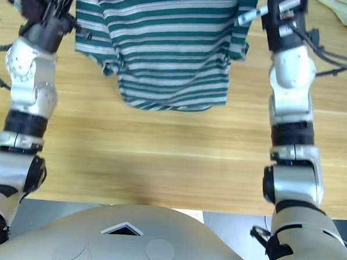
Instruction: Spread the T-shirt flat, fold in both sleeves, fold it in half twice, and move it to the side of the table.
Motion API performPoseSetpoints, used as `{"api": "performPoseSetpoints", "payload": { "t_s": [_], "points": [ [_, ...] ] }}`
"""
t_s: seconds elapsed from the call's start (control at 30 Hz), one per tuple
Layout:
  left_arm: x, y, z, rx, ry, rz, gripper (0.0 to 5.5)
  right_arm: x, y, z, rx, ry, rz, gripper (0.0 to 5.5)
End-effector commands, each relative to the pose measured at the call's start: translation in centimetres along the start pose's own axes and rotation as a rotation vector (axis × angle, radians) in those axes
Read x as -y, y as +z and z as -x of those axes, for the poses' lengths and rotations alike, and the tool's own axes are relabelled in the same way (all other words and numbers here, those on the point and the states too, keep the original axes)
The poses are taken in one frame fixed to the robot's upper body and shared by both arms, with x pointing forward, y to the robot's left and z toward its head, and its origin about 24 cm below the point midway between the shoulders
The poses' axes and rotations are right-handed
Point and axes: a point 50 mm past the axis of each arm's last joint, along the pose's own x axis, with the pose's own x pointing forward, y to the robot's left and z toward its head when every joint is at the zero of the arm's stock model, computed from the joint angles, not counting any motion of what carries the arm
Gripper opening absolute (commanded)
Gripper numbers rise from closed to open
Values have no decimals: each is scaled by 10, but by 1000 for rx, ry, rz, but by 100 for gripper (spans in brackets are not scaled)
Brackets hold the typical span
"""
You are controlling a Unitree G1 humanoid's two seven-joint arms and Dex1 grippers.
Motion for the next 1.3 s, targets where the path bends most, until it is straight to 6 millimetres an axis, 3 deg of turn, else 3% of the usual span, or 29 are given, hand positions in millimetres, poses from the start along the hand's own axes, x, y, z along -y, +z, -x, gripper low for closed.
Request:
{"api": "performPoseSetpoints", "payload": {
  "t_s": [0.03, 0.07, 0.1, 0.13, 0.17, 0.23, 0.37, 0.47, 0.53, 0.6, 0.63, 0.77, 1.0, 1.17, 1.3],
  "points": [
    [-34, 81, -110, 37, 638, -167, 3, 65, 44, -99, -146, -705, 267, 0],
    [-41, 104, -112, 154, 695, -163, 3, 72, 58, -103, -57, -777, 284, 0],
    [-45, 115, -111, 220, 698, -155, 3, 74, 66, -103, 20, -804, 292, 0],
    [-47, 115, -109, 240, 675, -152, 3, 73, 68, -102, 68, -792, 291, 0],
    [-48, 102, -104, 198, 626, -144, 3, 68, 61, -98, 77, -732, 283, 0],
    [-49, 56, -81, 45, 529, -143, 3, 48, 34, -82, 33, -518, 269, 0],
    [-41, -45, 8, -303, 356, -175, 3, 9, -29, -12, -75, -98, 196, 0],
    [-2, -96, 77, -501, 19, -203, 3, -10, -61, 63, -150, 225, 137, 0],
    [38, -114, 134, -580, -393, -197, 3, -21, -70, 122, -189, 491, 87, 0],
    [65, -109, 184, -559, -708, -159, 3, -24, -66, 174, -222, 752, 29, 0],
    [67, -99, 198, -525, -762, -140, 3, -21, -61, 196, -240, 841, -5, 0],
    [58, -66, 222, -434, -697, -130, 3, -4, -42, 238, -297, 933, -90, 0],
    [62, -27, 233, -360, -551, -114, 3, -5, -4, 265, -288, 926, -210, 0],
    [80, -32, 252, -472, -602, -75, 3, -14, 2, 281, -347, 979, -214, 0],
    [97, -31, 278, -561, -652, -57, 61, -17, 15, 291, -346, 1032, -222, 31]
  ]
}}
